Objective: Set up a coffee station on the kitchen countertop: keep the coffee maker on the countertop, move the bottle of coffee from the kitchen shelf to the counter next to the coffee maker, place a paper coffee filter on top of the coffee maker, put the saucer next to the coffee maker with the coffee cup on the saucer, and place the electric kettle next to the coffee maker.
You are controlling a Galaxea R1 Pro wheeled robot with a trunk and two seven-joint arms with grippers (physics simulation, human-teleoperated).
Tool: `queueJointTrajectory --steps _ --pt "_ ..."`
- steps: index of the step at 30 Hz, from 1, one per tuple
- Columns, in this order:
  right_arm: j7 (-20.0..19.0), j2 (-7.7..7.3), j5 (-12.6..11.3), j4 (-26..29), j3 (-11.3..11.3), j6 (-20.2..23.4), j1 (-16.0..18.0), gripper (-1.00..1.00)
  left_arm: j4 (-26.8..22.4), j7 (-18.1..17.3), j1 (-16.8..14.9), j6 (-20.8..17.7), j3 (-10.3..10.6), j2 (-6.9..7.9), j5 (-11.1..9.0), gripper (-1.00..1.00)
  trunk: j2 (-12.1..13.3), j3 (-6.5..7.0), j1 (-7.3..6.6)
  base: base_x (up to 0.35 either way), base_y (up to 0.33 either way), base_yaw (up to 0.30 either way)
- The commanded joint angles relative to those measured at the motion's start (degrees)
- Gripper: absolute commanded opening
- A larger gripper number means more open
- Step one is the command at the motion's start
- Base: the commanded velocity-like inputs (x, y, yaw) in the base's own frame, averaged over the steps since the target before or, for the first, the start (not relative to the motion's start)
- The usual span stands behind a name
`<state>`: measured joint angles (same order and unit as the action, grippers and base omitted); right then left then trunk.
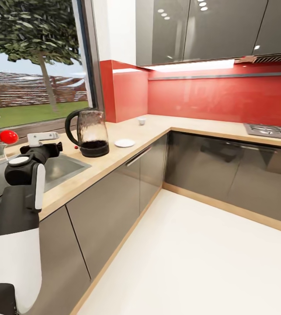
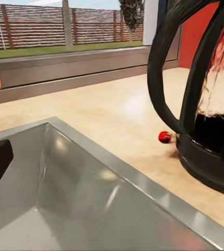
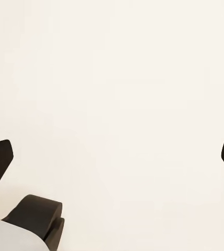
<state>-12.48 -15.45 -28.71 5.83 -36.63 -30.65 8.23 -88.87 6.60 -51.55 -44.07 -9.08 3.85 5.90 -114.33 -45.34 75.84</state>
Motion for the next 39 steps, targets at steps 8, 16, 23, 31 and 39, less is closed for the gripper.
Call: queueJointTrajectory --steps 8,16,23,31,39 --pt "-0.44 -0.02 -0.59 -0.02 -0.19 -0.11 0.03 1.00 0.01 -0.10 -0.04 -0.30 0.11 0.01 0.51 1.00 -0.02 -0.06 0.02 0.085 0.000 0.000" --pt "-0.44 -0.02 -0.58 -0.02 -0.19 -0.11 0.03 1.00 0.04 -0.17 -0.04 -0.31 0.12 0.01 0.51 1.00 -0.02 -0.06 0.02 0.083 0.000 0.000" --pt "-0.44 -0.02 -0.58 -0.02 -0.19 -0.11 0.03 1.00 0.02 -0.28 -0.04 -0.31 0.11 0.01 0.51 1.00 -0.02 -0.06 0.02 0.096 0.077 0.000" --pt "-0.43 -0.02 -0.56 -0.02 -0.19 -0.11 0.03 1.00 0.64 -0.51 -4.16 -2.20 0.20 -0.04 0.58 1.00 -0.02 -0.06 0.02 0.048 0.036 0.000" --pt "-0.41 -0.02 -0.61 -0.02 -0.19 -0.11 0.05 1.00 2.25 -0.41 -6.98 -4.40 0.23 -1.82 0.60 1.00 -0.02 -0.06 0.02 0.000 0.000 0.000"
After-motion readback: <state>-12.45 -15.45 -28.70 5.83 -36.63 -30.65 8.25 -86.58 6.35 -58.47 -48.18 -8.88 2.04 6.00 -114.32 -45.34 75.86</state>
